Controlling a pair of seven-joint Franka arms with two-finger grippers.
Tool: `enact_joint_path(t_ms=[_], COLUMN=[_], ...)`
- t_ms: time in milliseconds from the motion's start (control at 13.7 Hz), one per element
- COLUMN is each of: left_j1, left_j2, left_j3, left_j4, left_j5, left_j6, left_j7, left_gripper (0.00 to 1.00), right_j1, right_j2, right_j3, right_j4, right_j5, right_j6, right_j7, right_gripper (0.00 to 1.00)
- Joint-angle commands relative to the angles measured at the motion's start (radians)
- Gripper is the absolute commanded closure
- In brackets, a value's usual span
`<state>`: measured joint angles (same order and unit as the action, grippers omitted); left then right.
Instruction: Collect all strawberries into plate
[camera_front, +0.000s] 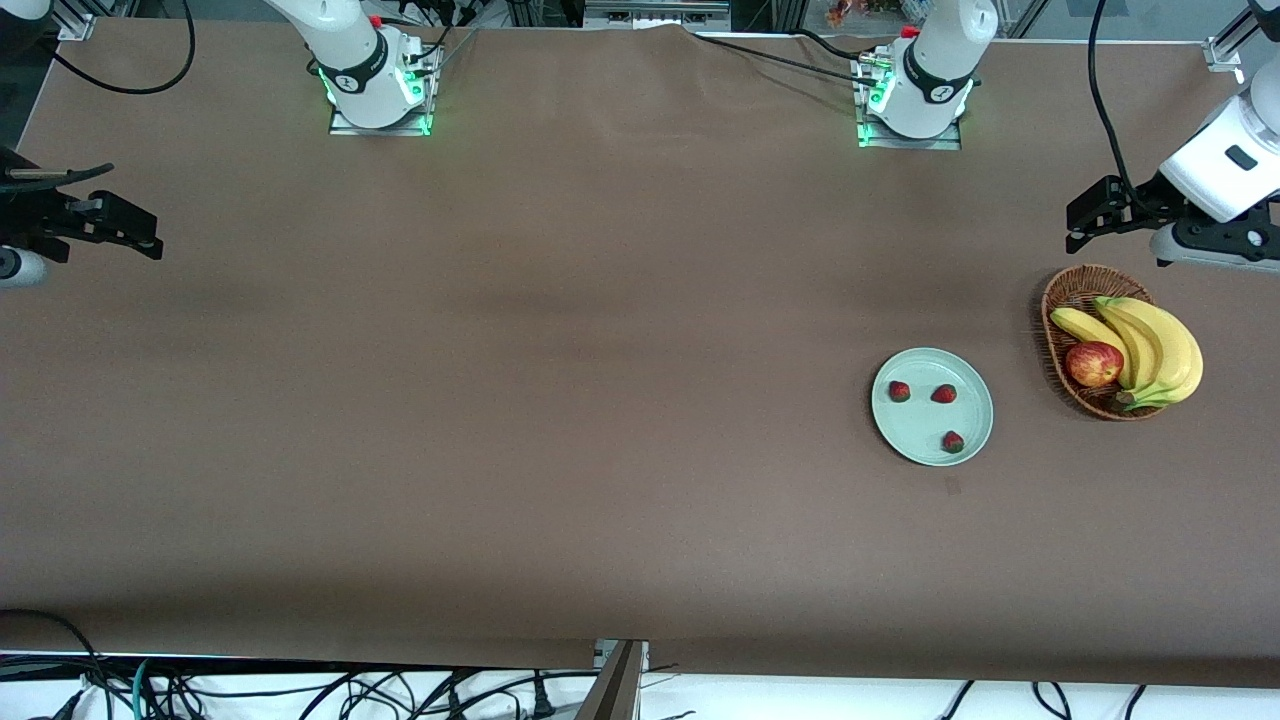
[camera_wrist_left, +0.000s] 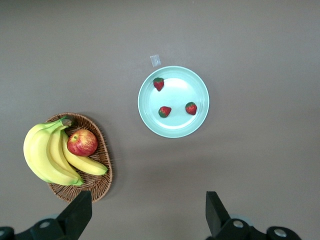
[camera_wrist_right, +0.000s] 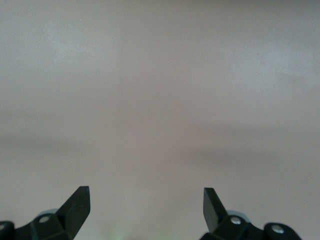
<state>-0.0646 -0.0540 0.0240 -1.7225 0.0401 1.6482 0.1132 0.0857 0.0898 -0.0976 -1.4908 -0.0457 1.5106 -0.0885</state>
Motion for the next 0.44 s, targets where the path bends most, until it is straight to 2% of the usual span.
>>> enact_joint_path(t_ms=[0,366], left_j1=[0.022,0.046], left_j2=[0.025,0.046], left_j3=[-0.021,-0.035], left_j4=[0.033,0.044], left_j5=[0.018,0.012], left_j6=[-0.019,-0.015], left_j7=[-0.01,-0.009], left_gripper=[0.0,0.0], right_j1=[-0.009,-0.009], right_j2=[0.011,0.013], right_j3=[0.001,-0.001], right_j4=[0.03,0.03], right_j5=[0.018,0.018], right_j6=[-0.02,-0.017], right_j7=[0.003,0.003], right_gripper=[0.0,0.0])
